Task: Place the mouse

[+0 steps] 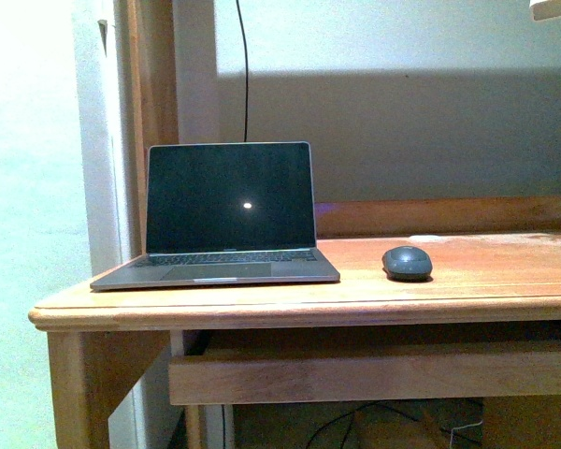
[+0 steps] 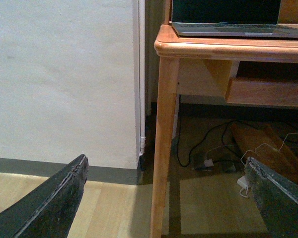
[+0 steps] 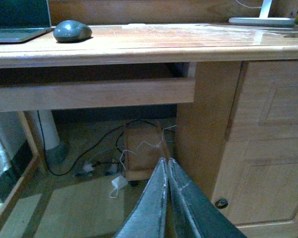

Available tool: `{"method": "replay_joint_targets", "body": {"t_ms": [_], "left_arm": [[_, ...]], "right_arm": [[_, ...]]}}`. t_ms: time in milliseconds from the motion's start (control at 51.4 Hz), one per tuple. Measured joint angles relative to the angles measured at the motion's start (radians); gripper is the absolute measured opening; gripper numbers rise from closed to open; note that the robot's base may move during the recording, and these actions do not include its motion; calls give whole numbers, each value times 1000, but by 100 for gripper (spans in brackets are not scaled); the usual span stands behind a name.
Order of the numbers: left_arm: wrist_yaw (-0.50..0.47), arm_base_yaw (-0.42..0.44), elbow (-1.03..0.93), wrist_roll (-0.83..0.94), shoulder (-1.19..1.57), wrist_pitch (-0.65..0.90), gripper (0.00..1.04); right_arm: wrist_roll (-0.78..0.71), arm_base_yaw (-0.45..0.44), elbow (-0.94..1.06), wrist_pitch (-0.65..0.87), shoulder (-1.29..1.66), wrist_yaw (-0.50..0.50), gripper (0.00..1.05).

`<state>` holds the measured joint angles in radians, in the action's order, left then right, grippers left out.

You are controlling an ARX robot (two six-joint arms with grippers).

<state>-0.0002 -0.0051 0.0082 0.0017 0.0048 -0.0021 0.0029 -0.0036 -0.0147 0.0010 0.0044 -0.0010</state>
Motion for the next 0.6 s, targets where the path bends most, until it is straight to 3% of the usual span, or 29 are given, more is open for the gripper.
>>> {"method": "replay_joint_targets", "body": {"t_ms": [117,195,331,545,603], "left_arm": [[0,0,0,0,0,0,97],[0,0,0,0,0,0,97],[0,0,0,0,0,0,97],[0,0,0,0,0,0,97],[0,0,0,0,0,0,97]], "right_arm": [[0,0,0,0,0,0,28],[0,0,0,0,0,0,48],[0,0,0,0,0,0,69],[0,0,0,0,0,0,98],[0,0,0,0,0,0,98]]}}
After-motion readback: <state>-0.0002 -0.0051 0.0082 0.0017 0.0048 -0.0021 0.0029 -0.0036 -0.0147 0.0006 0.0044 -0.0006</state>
